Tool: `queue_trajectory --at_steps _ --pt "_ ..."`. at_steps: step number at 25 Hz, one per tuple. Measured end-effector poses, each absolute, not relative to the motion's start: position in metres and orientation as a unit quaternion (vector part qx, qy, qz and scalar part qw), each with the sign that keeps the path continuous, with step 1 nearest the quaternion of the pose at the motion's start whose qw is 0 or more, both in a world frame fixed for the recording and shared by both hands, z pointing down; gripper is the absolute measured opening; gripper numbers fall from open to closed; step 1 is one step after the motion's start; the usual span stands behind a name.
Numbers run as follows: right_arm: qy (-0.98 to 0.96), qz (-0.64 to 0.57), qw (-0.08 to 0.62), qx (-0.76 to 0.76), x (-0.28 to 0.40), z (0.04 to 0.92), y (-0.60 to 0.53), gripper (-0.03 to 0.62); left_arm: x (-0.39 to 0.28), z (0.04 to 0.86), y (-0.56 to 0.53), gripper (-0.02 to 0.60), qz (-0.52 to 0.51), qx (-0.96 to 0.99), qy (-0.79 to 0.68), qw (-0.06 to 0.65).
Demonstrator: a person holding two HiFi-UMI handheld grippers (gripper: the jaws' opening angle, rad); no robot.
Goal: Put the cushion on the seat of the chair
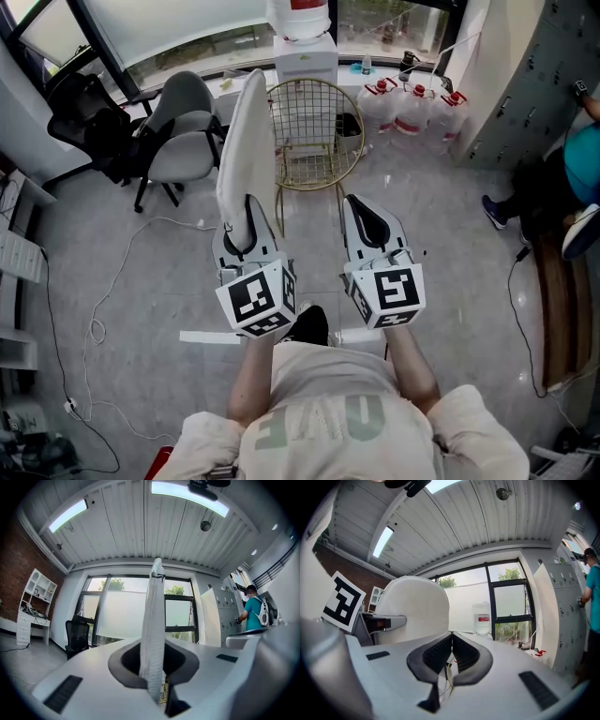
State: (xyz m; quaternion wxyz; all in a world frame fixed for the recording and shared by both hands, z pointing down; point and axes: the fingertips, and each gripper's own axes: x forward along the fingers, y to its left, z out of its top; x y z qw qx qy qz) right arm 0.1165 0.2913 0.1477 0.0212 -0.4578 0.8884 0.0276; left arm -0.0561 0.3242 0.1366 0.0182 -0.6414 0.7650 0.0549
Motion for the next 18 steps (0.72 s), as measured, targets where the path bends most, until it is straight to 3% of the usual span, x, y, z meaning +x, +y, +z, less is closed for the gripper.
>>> queue_trajectory --at_steps 18 --pt "0.892 0.012 0.006 -0.452 0.083 0.174 0.159 0.017 -0.097 0.143 0.184 0.049 0.074 -0.642 0.762 0.028"
